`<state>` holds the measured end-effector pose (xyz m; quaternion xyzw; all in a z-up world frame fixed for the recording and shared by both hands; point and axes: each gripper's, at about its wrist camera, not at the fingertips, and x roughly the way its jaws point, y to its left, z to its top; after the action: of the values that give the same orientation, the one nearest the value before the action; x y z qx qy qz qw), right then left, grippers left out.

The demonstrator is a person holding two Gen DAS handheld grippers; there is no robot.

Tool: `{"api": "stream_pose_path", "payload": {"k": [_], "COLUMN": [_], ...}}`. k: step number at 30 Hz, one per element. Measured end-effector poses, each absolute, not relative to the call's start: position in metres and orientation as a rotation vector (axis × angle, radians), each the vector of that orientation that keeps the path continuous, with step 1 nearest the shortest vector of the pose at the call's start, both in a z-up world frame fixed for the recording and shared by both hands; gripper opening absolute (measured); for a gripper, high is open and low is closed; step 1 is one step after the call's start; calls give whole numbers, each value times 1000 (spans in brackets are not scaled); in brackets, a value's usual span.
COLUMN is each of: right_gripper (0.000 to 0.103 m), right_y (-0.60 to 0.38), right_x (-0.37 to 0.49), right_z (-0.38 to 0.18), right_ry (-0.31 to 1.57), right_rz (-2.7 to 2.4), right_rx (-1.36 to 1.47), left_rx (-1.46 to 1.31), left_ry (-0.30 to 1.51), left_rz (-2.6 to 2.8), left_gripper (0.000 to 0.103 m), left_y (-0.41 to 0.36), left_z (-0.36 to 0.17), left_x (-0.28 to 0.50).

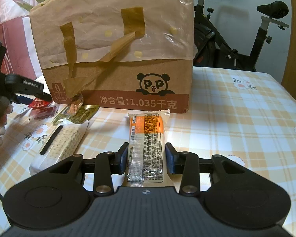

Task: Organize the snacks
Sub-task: 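Grasp the wafer bar with the right tool while the left tool grasps the red packet, then lift both held packets and carry them over the box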

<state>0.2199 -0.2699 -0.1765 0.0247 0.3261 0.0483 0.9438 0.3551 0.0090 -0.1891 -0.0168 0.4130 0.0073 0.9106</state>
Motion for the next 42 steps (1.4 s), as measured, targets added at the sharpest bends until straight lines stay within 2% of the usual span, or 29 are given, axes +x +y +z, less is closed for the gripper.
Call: {"api": "stream_pose_path", "payload": {"k": [6, 10, 20, 23, 35, 39, 42], "right_gripper": [41, 41, 41, 41, 41, 41, 41], "right_y": [-270, -270, -270, -271, -270, -269, -271], "right_x": [220, 220, 220, 220, 220, 220, 220], "right_z": [-177, -176, -177, -177, -177, -176, -176], "right_ry": [664, 664, 664, 664, 664, 664, 664], "right_rz": [99, 99, 100, 101, 102, 101, 102], "right_rx": [53, 54, 56, 57, 62, 62, 62], "left_rx": [-31, -28, 63, 57, 67, 69, 54], "left_ry": [819, 815, 779, 798, 796, 768, 740], "left_rz": [-12, -82, -190, -176, -148, -173, -211], "left_gripper": [50, 47, 48, 56, 56, 45, 42], "left_y": [14, 11, -9, -8, -11, -12, -13], "left_z": [-182, -180, -187, -189, -192, -189, -184], "left_x": [325, 298, 253, 255, 248, 240, 233]}}
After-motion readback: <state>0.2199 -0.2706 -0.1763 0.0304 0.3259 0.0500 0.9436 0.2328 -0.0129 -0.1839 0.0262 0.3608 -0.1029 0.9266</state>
